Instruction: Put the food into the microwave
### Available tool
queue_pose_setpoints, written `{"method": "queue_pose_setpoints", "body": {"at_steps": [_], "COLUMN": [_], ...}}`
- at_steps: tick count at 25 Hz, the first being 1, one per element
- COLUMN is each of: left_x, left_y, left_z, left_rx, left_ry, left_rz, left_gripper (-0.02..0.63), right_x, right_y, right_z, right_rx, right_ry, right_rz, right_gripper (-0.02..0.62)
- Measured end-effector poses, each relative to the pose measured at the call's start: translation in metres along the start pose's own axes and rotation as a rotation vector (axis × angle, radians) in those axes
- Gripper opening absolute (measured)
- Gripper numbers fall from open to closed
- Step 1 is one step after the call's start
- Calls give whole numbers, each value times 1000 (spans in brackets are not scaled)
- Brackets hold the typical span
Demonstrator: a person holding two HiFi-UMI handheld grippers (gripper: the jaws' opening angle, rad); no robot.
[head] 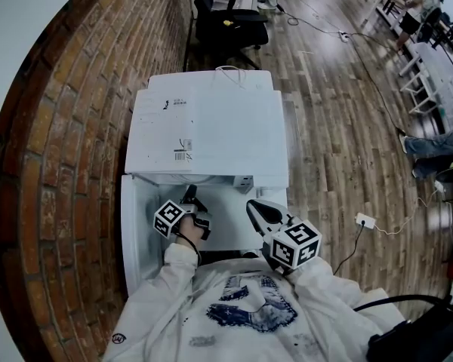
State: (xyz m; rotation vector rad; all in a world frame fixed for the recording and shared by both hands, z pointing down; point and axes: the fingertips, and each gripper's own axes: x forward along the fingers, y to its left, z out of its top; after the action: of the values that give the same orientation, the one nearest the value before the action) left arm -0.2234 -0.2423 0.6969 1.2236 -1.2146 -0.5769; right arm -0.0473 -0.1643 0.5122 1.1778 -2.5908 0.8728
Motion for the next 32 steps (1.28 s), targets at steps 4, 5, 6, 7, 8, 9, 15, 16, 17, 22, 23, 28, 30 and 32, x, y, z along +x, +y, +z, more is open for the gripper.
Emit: {"method": "queue_pose_setpoints", "body": {"at_steps": [4,5,6,7,8,9,15,16,17,22,23,28,30,32], "left_x": [-9,-12,-16,-21,-26,-31,-63,-68,-72,-95,-100,-127,-136,-145], "left_y": [-9,-13,-16,-18,-22,-25,-49,-52,-56,-77,-82,-121,-136,-150], "left_z": [-6,-8,-10,-12,-14,-15,-26,-27,-28,-35,-36,-47,-52,-57], "left_rx": [74,85,98,114,134,156,289,320,353,539,586,796,878,959], "left_ry": [14,16,15,13,11,7,-21,-27,-32,-56,-67,-108,-120,-129], "left_rz": [-2,-6,-10,-12,-13,-15,-33,-35,-38,-39,-35,-43,-45,-45], "left_gripper": [18,18,18,18,10,8,8,8,7,6,6,6,6,6], "right_x": [-3,-4,-5,-6,-7,-8,-13,-14,-15,-20,-21,-26,-27,-28], "right_y": [0,0,1,2,4,5,11,12,13,16,16,18,19,19], "right_z": [-2,-2,-2,-3,-3,-3,-6,-7,-7,-11,-11,-12,-11,-11], "right_rx": [-2,-3,-4,-5,-6,-6,-13,-14,-14,-18,-19,-23,-25,-30], "right_ry": [-1,-1,-2,-2,-3,-3,-1,-1,-1,-1,-2,-4,-6,-6], "right_rz": [21,28,36,44,53,62,114,122,128,150,153,168,171,172], "right_gripper": [14,14,14,14,14,14,14,14,14,14,14,14,14,14]}}
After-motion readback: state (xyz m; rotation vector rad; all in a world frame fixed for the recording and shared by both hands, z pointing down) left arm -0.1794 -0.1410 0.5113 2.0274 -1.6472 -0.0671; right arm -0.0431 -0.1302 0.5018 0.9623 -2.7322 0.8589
